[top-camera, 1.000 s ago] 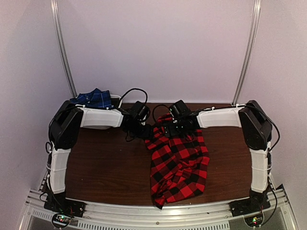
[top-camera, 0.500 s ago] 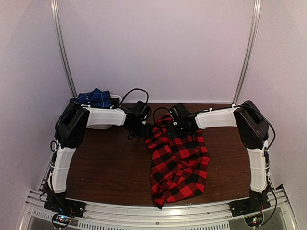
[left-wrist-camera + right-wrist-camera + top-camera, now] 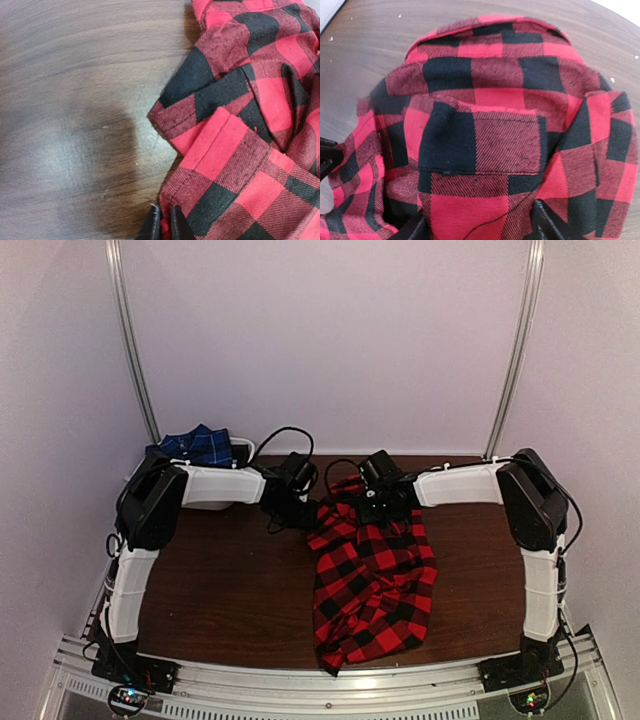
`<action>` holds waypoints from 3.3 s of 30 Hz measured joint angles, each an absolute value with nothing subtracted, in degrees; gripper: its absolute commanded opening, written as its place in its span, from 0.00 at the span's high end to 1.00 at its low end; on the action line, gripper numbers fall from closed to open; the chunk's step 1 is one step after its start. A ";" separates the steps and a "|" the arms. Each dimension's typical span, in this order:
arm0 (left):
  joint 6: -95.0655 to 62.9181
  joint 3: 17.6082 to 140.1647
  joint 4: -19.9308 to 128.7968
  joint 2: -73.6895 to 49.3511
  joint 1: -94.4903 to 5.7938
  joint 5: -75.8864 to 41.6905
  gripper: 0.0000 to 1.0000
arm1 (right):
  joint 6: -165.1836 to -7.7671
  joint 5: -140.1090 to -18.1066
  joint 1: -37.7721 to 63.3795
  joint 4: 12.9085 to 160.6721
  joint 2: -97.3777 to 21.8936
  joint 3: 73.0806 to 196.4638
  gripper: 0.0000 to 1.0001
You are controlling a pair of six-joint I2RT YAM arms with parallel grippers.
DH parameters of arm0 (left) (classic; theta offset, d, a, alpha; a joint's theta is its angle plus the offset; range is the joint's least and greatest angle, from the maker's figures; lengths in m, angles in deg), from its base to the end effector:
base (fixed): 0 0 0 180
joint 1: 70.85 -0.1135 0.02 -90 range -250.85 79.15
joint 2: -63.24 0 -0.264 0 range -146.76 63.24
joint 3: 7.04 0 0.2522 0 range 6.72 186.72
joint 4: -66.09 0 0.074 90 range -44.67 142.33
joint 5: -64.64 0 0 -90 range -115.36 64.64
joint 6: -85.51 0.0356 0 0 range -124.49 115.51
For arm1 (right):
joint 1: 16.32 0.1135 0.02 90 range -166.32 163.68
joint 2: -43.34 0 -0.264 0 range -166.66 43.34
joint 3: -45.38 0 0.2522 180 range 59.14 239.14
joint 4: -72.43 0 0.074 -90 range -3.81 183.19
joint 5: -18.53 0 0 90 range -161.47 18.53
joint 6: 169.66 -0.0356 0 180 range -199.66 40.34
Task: Fold and stack the long sleeve shirts
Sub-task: Pick up the sleeve from the center of the board, then place the sleeve at the center of the board.
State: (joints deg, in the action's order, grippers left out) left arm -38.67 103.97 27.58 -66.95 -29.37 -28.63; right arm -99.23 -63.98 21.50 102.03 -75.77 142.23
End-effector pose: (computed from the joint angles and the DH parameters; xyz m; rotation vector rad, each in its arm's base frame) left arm 0.3663 -0.3211 0.1397 0.1459 2.6286 -0.4084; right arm 0.3578 0.2719 0.1627 -0.3385 2.4616 0.2697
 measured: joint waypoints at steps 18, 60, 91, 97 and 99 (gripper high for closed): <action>-37.62 104.28 24.80 -56.20 -33.07 -34.97 1.00 | -98.21 -62.39 17.33 103.69 -69.00 140.89 0.98; -24.44 142.55 10.37 -53.86 -60.04 -36.65 1.00 | -91.15 -51.50 -22.39 119.76 -61.74 171.36 0.94; -26.45 114.42 16.49 -57.18 -36.48 -31.93 0.52 | -94.29 -60.24 1.68 110.55 -52.56 129.53 0.35; -30.43 110.57 19.58 -57.47 -29.64 -27.42 0.53 | -97.27 -66.52 8.19 106.60 -54.04 127.58 0.37; -31.54 110.05 20.87 -58.10 -29.20 -25.54 0.53 | -98.10 -68.07 8.69 105.37 -55.20 126.69 0.37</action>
